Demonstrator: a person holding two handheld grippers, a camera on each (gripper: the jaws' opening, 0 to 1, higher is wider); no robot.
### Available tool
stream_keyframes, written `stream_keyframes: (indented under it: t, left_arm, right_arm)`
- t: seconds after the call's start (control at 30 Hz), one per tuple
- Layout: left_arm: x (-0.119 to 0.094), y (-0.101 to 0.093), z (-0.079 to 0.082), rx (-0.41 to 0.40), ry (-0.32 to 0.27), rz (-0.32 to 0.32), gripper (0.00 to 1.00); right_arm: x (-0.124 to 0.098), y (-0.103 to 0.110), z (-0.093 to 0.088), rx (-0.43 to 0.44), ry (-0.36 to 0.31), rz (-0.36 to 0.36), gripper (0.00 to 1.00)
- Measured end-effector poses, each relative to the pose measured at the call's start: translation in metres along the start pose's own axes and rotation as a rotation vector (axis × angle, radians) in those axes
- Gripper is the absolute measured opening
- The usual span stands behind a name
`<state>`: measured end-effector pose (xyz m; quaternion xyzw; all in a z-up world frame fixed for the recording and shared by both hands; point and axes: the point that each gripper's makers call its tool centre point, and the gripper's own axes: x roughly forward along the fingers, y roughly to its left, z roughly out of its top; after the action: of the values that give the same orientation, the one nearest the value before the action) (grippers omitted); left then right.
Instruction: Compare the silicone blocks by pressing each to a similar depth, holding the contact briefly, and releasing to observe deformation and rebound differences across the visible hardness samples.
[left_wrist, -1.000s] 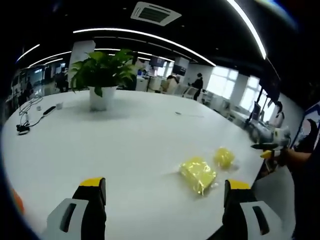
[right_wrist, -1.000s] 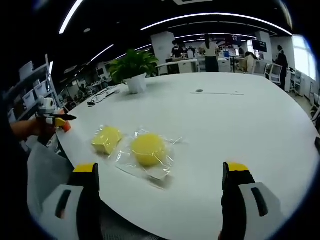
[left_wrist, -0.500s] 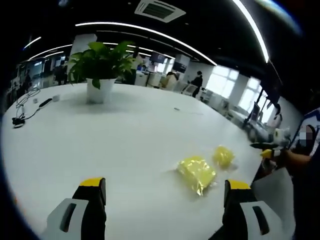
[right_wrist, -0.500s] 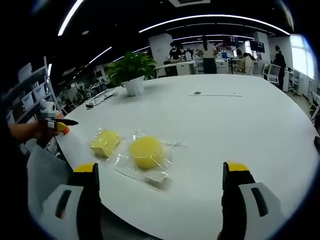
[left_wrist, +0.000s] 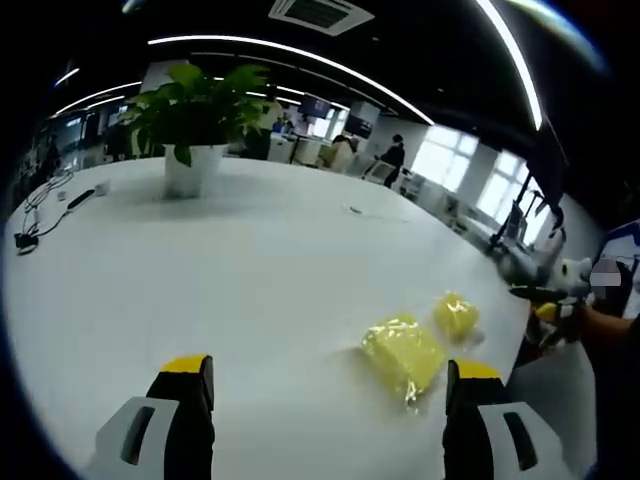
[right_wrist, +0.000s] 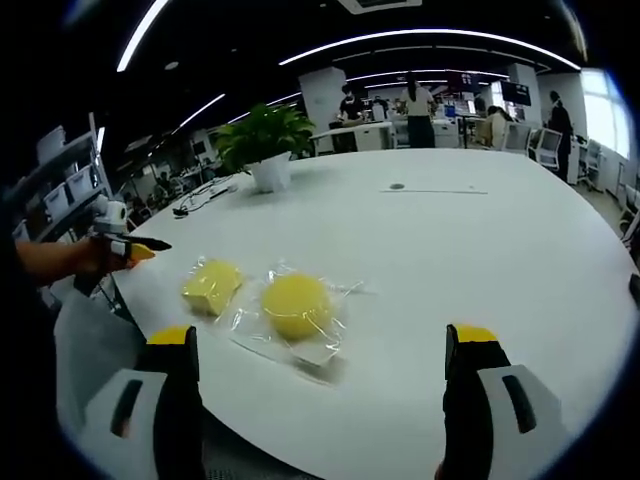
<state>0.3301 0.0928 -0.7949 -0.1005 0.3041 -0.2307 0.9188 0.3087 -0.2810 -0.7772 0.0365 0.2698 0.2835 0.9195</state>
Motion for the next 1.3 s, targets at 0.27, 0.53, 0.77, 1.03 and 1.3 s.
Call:
stream_keyframes:
  t: [0.27, 0.53, 0.77, 1.03, 1.3]
  left_arm:
    - [0.019, -0.005, -0.003, -0.083, 0.015, -0.028, 0.88]
    - [0.040, -0.006, -0.003, -0.205, -0.001, -0.064, 0.73]
    - [0.054, -0.020, -0.013, -0.274, 0.040, -0.132, 0.56]
    - [0.069, -0.028, -0.020, -0.424, 0.089, -0.181, 0.21]
    - [0.076, -0.028, -0.026, -0.530, 0.107, -0.198, 0.03]
  right_arm:
    - [-0.001, -0.001, -0.002, 0.005, -0.001, -0.001, 0.96]
    - [-0.001, 0.001, -0.004, 0.007, 0.000, 0.001, 0.96]
    - [0.000, 0.003, -0.008, 0.008, 0.010, 0.004, 0.96]
    - [0.000, 0.003, -0.009, 0.004, 0.018, 0.006, 0.96]
    - [-0.003, 0.001, -0.013, -0.001, 0.033, -0.003, 0.93]
